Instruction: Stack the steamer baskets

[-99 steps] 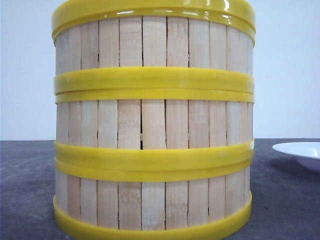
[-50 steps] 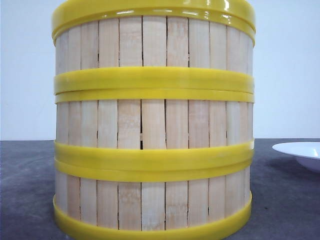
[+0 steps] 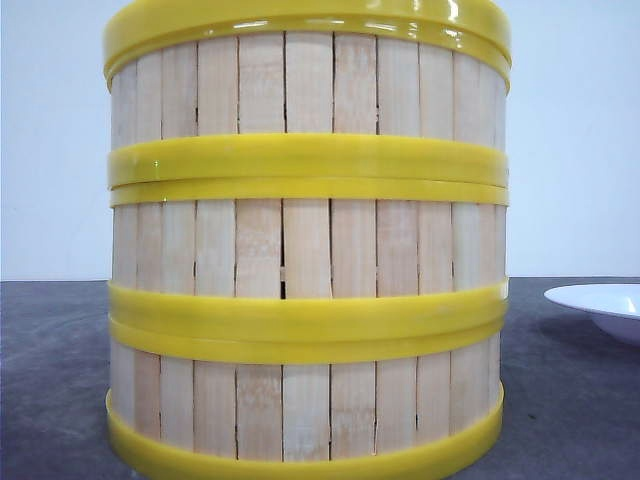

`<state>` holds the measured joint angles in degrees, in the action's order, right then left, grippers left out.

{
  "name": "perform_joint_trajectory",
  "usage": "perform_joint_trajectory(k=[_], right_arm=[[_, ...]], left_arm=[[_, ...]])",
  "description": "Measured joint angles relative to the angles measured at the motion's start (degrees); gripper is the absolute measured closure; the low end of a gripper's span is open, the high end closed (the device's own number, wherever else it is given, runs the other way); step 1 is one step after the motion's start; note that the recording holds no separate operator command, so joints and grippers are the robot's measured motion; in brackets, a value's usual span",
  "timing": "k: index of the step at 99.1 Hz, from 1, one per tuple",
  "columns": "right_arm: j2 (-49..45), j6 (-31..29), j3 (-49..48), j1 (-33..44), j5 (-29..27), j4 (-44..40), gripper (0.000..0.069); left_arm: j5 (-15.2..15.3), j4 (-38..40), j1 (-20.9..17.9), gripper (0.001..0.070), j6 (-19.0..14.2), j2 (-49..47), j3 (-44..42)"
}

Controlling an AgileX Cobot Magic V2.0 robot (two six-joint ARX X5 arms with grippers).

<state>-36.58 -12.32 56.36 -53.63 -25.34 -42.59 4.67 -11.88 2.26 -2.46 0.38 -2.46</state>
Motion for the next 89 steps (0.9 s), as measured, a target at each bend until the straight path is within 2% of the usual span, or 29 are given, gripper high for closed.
perform_joint_trajectory(k=[28, 89], right_arm=[[0.02, -0.02, 0.02, 0.0, 0.0, 0.0, 0.0675], [0.02, -0.02, 0.02, 0.0, 0.0, 0.0, 0.0675]], left_arm=[[0.0, 0.63, 0.0, 0.0682, 3.3, -0.13, 0.24], [0.0, 0.63, 0.0, 0.0682, 4.0, -0.13, 0.24]])
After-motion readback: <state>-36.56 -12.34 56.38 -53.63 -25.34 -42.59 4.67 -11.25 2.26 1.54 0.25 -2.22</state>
